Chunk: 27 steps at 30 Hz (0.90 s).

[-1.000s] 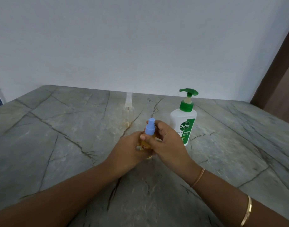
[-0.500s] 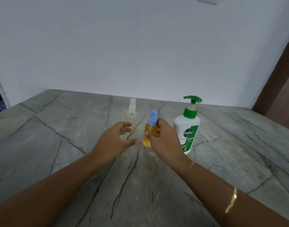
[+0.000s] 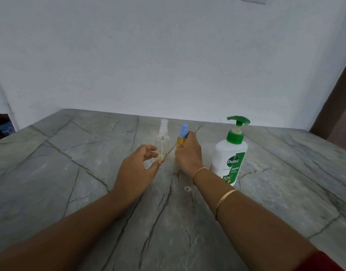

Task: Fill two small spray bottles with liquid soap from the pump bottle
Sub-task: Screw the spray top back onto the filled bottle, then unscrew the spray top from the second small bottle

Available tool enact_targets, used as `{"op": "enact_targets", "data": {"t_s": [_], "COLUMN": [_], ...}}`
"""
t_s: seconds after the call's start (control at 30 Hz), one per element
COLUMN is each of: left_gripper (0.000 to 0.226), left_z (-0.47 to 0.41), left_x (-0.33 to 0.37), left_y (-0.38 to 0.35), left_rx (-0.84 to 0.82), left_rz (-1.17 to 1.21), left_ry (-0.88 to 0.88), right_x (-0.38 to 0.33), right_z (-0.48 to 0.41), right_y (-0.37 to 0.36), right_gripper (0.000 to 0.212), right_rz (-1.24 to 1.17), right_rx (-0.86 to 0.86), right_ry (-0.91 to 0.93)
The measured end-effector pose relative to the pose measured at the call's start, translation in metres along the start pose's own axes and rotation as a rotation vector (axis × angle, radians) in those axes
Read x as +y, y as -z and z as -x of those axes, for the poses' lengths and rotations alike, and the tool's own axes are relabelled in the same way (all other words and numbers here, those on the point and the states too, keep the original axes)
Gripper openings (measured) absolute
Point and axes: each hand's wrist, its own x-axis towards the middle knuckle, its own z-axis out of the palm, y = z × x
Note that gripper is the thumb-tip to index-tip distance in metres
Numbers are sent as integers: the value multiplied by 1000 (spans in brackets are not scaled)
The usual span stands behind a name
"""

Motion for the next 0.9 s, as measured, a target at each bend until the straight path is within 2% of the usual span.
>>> {"op": "enact_targets", "data": {"t_s": [0.23, 0.43, 0.57, 0.67, 0.77, 0.9], "left_gripper": [32, 36, 51, 71, 85, 92], "left_z": [0, -1, -14, -35, -55, -65], "left_x": [-3, -5, -5, -8, -13, -18], "left_y": [-2, -2, -3, -13, -27, -39], "left_rx": [-1, 5, 5, -86, -187, -226], "left_rz": [2, 18, 12, 16, 10, 79], "left_ry": [-13, 2, 60, 154, 229, 323], "right_x": [4, 1, -2, -5, -7, -8], "right_z": [-2, 12, 35, 47, 53, 59], "right_y": [-1, 4, 10, 20, 28, 40], "right_gripper": [29, 65, 74, 74, 65, 54], "right_rz": [15, -19, -10, 3, -1, -6], "right_rx": [1, -75, -190, -251, -233, -203], "right_ry": [-17, -27, 33, 89, 119, 132]}}
